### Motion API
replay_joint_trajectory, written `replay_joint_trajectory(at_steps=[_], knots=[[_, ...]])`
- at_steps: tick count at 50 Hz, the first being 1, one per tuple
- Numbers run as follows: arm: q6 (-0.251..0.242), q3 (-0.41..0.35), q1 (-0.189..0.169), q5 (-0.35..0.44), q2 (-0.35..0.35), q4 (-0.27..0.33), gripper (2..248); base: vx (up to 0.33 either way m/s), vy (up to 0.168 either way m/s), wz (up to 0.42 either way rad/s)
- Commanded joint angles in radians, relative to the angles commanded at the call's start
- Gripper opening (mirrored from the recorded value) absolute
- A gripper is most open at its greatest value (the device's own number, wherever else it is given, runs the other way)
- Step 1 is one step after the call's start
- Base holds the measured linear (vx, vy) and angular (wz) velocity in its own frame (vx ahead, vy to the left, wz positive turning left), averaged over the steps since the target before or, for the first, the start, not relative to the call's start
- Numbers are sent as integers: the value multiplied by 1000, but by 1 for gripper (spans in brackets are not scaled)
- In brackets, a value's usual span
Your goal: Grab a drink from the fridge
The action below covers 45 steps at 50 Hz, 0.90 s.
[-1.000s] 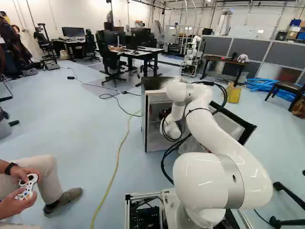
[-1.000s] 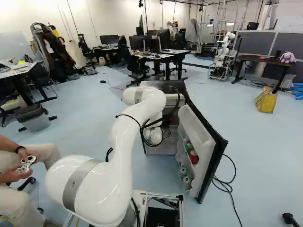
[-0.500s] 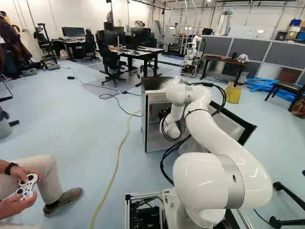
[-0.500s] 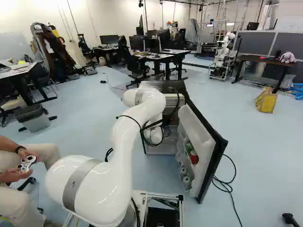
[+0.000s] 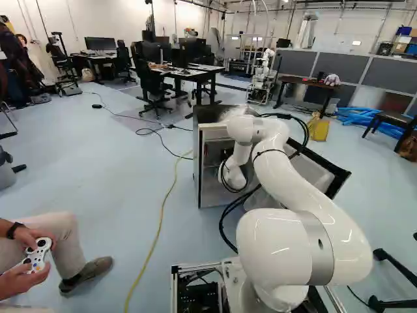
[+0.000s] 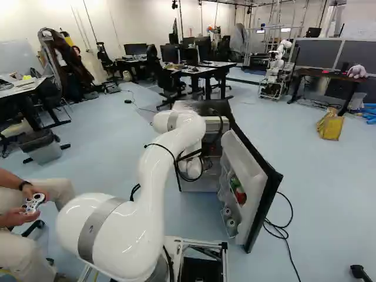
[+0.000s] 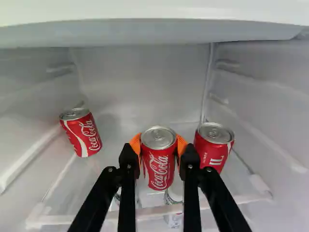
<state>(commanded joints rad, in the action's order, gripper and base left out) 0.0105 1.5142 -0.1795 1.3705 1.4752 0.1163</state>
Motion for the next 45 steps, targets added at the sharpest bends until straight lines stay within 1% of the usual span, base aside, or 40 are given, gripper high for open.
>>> replay_joint_trajectory(at_steps=[10,30,45], knots=[[0,-2,0,0,-2,0,92,0,0,0],[0,-49,0,0,-58,0,92,0,0,0],[0,-61,0,0,-69,0,92,0,0,0]])
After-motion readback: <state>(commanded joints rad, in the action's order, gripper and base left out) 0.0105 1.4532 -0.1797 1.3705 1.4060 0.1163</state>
